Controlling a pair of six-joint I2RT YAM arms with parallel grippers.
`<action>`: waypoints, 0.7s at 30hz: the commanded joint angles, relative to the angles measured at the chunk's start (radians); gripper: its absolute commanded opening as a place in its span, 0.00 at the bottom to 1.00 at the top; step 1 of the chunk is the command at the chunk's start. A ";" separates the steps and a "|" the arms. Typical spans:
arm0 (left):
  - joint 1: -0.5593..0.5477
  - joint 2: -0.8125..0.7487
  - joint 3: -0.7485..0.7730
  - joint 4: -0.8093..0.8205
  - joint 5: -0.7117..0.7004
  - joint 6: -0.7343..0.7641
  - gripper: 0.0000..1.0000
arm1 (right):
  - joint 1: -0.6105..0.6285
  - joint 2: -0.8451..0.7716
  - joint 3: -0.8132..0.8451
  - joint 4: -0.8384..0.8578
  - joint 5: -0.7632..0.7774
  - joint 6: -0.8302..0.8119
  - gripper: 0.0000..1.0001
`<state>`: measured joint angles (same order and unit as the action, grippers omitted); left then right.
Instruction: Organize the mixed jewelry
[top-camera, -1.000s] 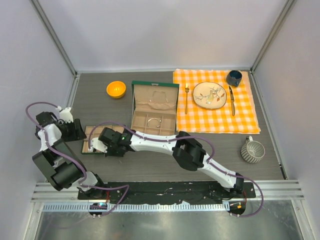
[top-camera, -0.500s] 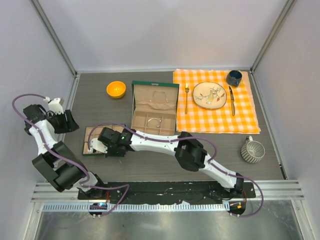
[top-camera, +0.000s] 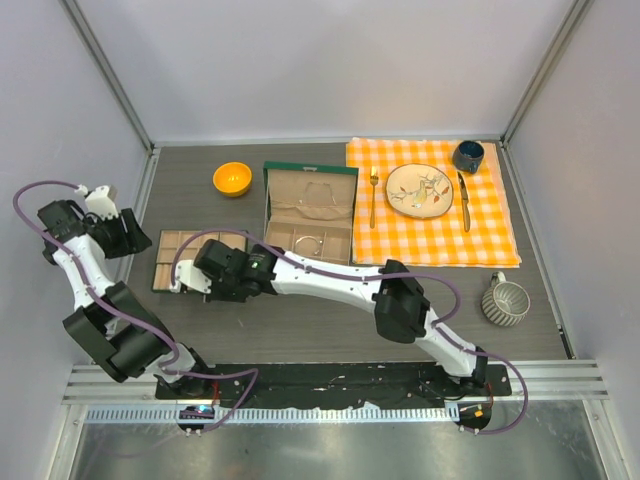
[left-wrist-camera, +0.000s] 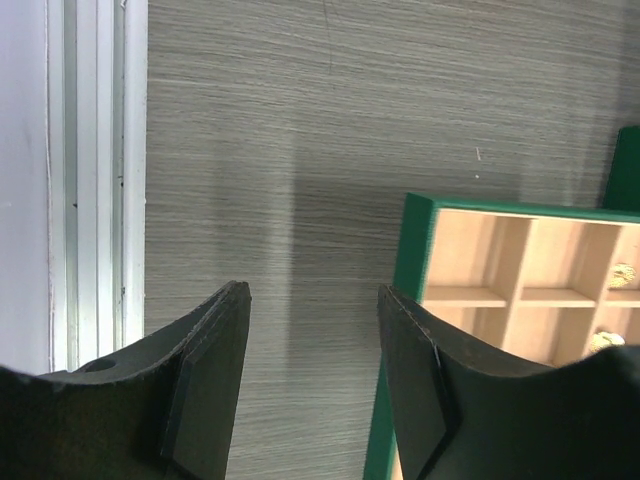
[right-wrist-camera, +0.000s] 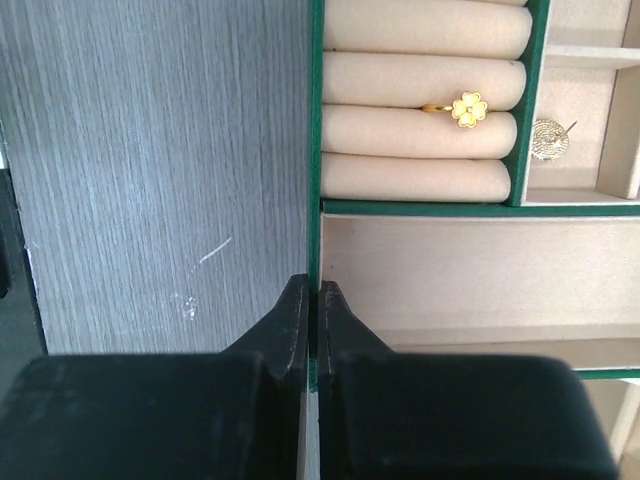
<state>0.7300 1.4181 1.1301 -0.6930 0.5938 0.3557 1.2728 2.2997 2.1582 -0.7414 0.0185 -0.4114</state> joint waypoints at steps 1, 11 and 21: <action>0.011 0.004 0.049 0.030 0.015 -0.043 0.58 | 0.005 -0.141 0.022 0.020 0.050 0.006 0.01; 0.011 -0.016 0.014 0.015 0.067 -0.021 0.59 | -0.013 -0.416 -0.351 0.054 0.064 -0.003 0.01; -0.039 -0.033 -0.016 -0.017 0.130 0.011 0.61 | -0.113 -0.666 -0.616 0.059 0.035 -0.009 0.01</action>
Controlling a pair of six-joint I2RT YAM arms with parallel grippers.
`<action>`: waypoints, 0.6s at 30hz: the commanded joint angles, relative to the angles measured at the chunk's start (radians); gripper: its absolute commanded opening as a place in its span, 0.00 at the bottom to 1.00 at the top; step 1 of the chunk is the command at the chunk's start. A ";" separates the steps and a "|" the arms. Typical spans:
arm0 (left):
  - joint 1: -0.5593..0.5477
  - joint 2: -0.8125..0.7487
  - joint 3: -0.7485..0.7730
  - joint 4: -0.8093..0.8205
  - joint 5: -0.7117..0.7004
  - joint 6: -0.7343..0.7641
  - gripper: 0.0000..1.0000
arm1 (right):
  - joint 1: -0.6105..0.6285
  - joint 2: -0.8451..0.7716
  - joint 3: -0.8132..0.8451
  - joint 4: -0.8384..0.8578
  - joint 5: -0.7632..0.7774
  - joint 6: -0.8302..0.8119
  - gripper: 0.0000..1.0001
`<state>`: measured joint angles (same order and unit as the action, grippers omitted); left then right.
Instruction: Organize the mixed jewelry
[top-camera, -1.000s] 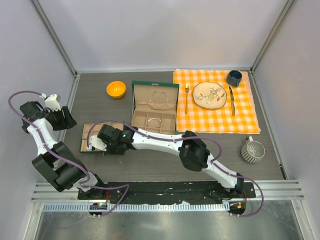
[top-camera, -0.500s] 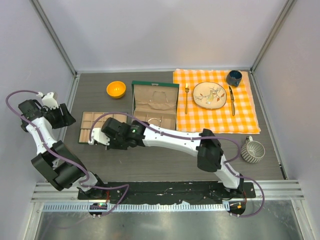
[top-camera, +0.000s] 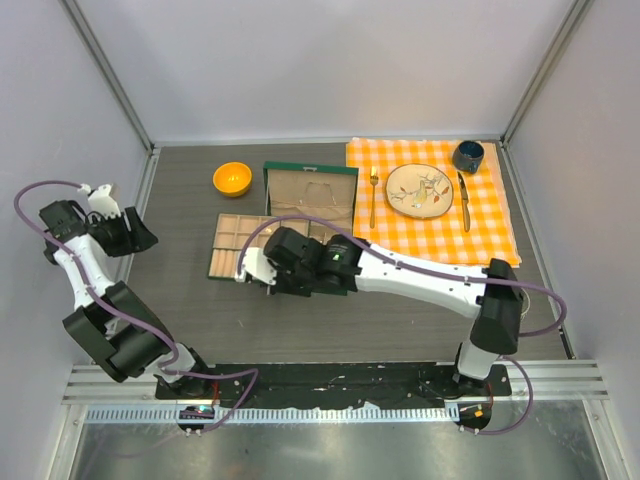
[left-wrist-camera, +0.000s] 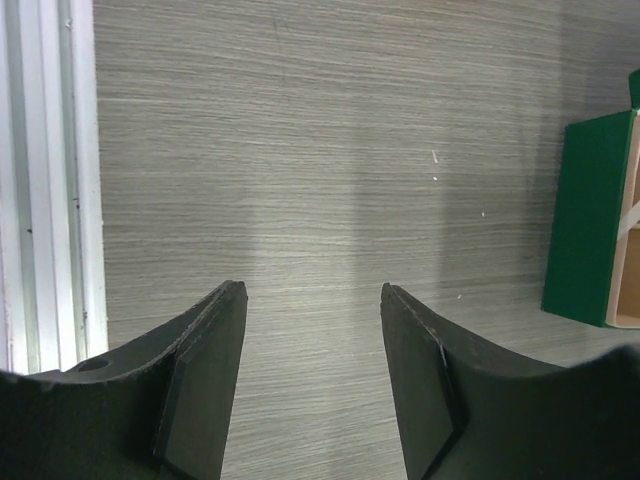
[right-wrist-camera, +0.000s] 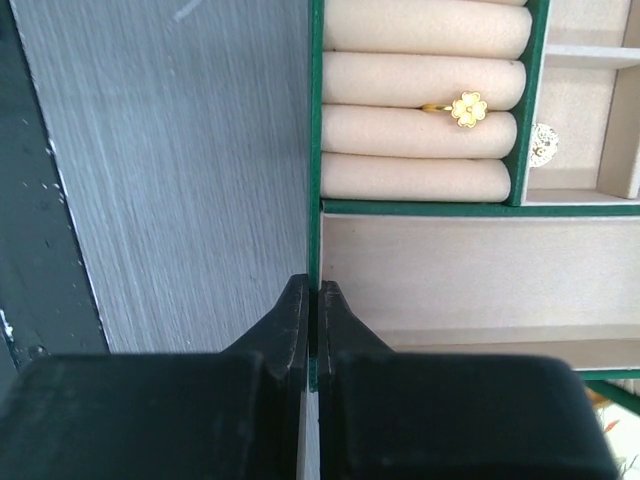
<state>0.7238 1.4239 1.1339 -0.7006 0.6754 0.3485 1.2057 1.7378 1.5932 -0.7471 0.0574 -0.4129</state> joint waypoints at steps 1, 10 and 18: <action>-0.046 -0.045 -0.026 -0.008 0.041 0.017 0.61 | -0.057 -0.127 -0.065 0.063 -0.010 -0.006 0.01; -0.214 -0.089 -0.054 0.052 -0.028 -0.038 0.63 | -0.179 -0.233 -0.217 0.077 -0.042 -0.009 0.01; -0.316 -0.074 -0.031 0.082 -0.053 -0.086 0.64 | -0.227 -0.276 -0.309 0.080 -0.094 -0.026 0.01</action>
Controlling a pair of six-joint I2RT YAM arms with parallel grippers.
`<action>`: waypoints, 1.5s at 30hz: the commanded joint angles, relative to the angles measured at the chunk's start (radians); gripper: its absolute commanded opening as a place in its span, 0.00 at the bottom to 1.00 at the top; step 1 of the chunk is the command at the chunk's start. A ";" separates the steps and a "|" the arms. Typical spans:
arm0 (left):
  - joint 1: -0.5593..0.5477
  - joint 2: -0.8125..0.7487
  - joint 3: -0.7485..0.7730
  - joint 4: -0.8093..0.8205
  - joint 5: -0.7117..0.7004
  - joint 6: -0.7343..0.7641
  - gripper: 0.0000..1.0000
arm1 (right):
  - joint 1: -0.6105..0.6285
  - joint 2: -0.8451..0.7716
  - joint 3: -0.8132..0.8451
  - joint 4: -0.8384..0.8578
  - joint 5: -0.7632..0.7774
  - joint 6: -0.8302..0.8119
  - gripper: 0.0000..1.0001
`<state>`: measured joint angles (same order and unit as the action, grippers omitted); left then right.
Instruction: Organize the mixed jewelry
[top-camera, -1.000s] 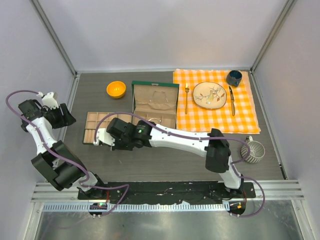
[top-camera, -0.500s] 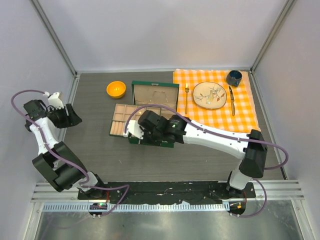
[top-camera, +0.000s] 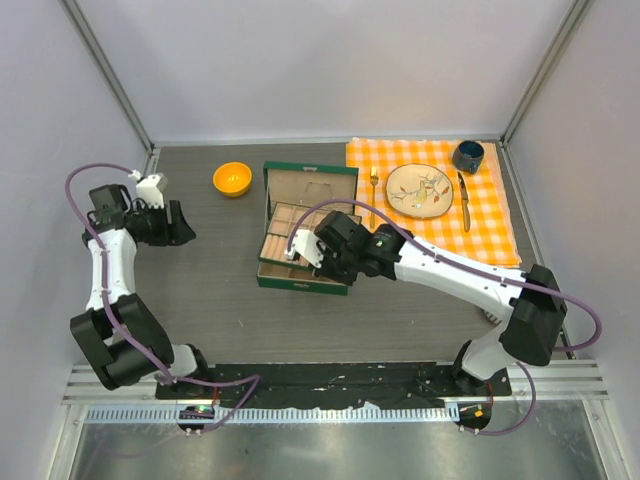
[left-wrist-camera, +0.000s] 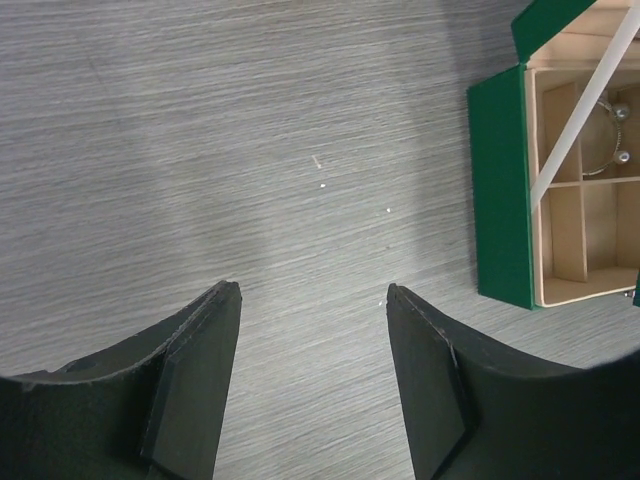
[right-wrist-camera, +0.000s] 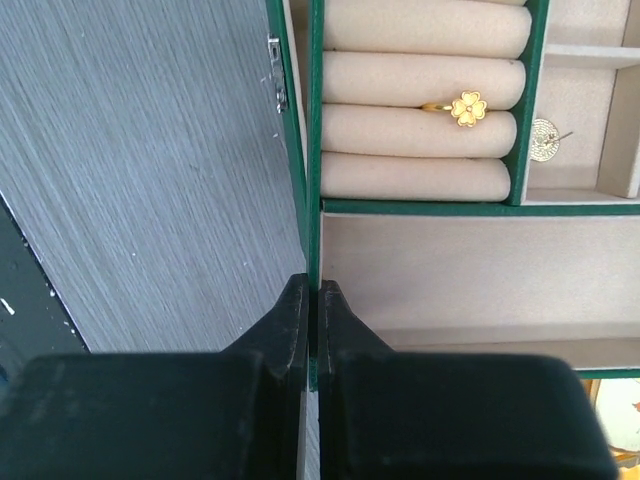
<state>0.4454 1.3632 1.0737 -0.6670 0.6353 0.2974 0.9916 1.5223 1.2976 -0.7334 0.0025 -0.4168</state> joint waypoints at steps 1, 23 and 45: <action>-0.045 -0.012 0.031 0.050 -0.022 -0.038 0.64 | -0.016 -0.060 -0.018 0.066 -0.044 -0.025 0.01; -0.117 0.025 0.023 0.078 -0.052 -0.044 0.65 | -0.090 0.096 0.022 0.080 -0.165 -0.102 0.01; -0.120 0.036 0.003 0.087 -0.059 -0.032 0.65 | -0.093 0.133 0.039 0.098 -0.180 -0.122 0.01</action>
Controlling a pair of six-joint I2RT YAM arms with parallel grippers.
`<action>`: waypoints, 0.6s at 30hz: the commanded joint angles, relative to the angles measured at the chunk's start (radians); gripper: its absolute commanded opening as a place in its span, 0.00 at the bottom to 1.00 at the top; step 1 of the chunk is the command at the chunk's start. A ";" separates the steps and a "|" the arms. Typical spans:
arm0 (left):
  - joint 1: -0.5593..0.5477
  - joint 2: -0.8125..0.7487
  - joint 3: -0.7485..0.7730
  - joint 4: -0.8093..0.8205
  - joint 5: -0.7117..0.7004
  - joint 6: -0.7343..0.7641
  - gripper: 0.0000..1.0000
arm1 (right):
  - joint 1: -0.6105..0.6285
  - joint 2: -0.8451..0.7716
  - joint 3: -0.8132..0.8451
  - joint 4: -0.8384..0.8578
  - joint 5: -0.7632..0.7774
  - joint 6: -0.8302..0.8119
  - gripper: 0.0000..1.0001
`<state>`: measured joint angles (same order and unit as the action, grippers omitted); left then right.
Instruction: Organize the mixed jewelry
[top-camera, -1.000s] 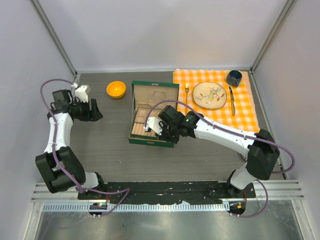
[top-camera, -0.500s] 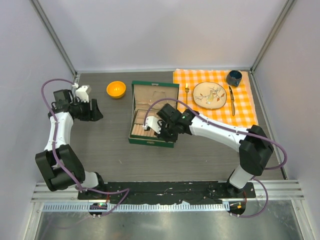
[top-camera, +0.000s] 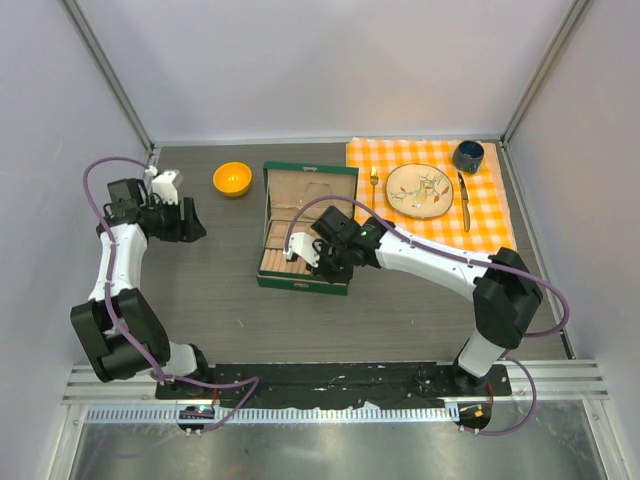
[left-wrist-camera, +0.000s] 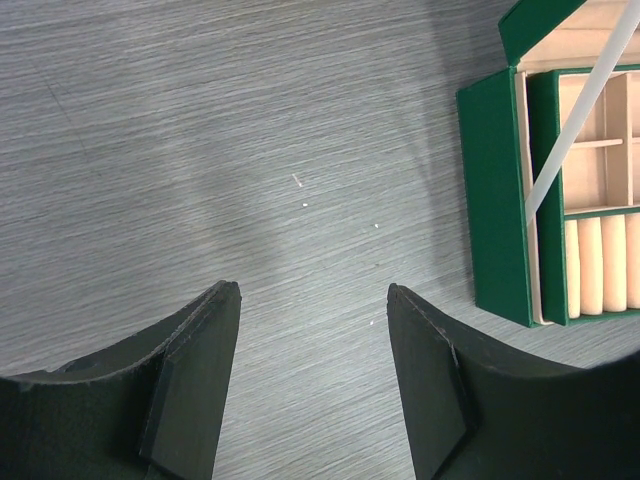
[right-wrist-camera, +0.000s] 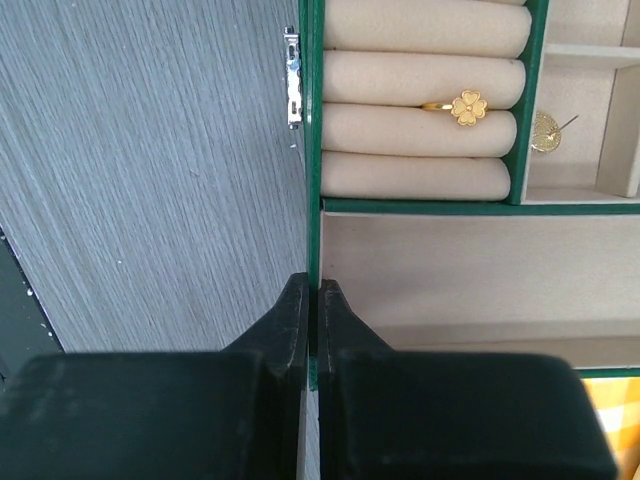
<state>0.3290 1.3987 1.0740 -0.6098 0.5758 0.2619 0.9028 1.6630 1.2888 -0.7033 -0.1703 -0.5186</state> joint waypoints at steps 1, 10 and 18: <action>-0.004 -0.001 0.003 0.030 0.001 0.003 0.65 | -0.005 -0.006 0.047 0.070 -0.008 -0.020 0.01; -0.004 0.000 -0.003 0.030 0.002 0.007 0.65 | -0.012 0.003 0.049 0.080 -0.015 -0.027 0.01; -0.004 0.005 -0.003 0.028 0.004 0.010 0.65 | -0.013 0.018 0.047 0.096 -0.035 -0.032 0.01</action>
<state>0.3290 1.3987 1.0725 -0.6094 0.5758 0.2657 0.8932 1.6821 1.2888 -0.6903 -0.1833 -0.5289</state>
